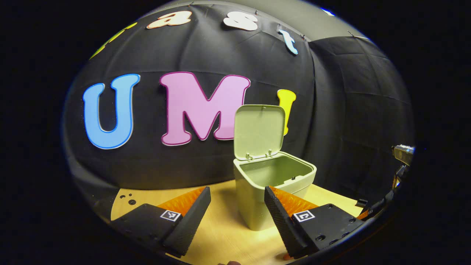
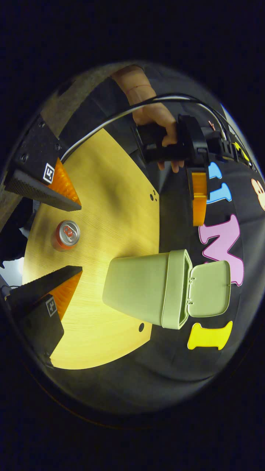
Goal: Press the lid of the desktop garbage bin to open it, pick up the crumpled paper on the desktop and throw it into the bin, then pick up the pop can on the desktop and drop it into the bin, and finally close the garbage bin lid.
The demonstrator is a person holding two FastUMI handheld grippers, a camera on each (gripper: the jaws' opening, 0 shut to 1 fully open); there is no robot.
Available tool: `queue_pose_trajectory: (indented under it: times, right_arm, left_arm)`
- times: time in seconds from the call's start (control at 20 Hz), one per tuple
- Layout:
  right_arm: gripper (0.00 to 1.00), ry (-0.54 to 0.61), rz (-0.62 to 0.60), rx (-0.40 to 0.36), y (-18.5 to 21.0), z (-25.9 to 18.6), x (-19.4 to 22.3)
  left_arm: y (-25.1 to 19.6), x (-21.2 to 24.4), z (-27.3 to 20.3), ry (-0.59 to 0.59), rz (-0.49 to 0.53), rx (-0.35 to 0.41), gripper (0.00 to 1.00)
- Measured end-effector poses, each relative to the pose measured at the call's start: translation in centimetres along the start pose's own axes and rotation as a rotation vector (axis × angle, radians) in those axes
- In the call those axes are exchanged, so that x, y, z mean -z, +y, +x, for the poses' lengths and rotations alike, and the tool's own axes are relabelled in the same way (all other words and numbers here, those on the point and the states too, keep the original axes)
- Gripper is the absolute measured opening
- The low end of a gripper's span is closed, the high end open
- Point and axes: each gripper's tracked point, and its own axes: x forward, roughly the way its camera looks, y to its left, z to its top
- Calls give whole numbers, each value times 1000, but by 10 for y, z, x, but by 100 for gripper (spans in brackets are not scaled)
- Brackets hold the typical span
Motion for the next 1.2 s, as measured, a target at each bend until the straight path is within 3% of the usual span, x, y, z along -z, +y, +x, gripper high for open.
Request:
queue_pose_trajectory:
  times: [0.65,1.2]
  right_arm:
    - [95,130,-138,-55,12,51,42]
    - [95,220,-170,-68,9,77,73]
  left_arm:
    - [63,57,-112,66,-99,-198,95]
    - [87,89,-151,116,-150,-295,96]
